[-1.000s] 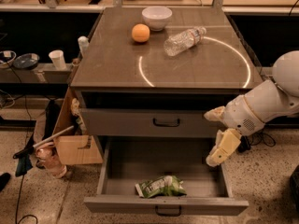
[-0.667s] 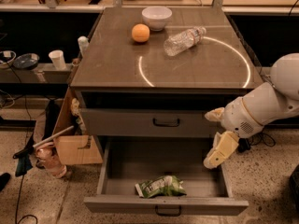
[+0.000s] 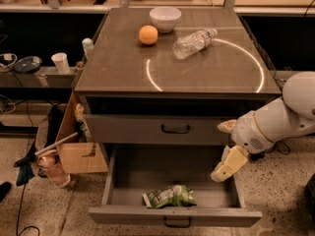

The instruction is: Pick green jalapeno chip bag from middle drawer and place on counter

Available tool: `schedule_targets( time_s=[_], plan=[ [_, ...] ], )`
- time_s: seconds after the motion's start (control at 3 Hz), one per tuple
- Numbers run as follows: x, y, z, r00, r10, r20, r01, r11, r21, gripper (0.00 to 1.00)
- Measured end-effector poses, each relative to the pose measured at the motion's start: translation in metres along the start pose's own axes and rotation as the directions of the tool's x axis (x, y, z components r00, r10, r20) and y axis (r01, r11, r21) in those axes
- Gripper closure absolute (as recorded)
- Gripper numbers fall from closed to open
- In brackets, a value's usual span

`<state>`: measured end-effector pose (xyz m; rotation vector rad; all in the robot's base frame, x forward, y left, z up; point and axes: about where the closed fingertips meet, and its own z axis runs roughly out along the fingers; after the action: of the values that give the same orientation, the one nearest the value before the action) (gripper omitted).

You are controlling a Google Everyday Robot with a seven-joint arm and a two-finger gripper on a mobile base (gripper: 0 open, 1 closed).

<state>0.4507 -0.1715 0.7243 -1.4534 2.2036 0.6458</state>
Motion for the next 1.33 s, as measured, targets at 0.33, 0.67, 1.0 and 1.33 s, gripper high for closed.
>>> schedule_targets(
  time_s=[0.33,0.67,1.0,1.33],
  plan=[
    [0.011,-0.003,0.016,1.0,0.006,-0.005,-0.006,0.9999,0.015,0.0],
    [0.018,-0.004,0.025,1.0,0.009,-0.011,-0.009,0.9998,0.019,0.0],
    [0.029,-0.004,0.043,1.0,0.021,-0.008,-0.02,0.9998,0.008,0.0],
    [0.037,-0.002,0.058,0.999,0.042,-0.004,-0.042,0.9987,-0.03,0.0]
  ],
)
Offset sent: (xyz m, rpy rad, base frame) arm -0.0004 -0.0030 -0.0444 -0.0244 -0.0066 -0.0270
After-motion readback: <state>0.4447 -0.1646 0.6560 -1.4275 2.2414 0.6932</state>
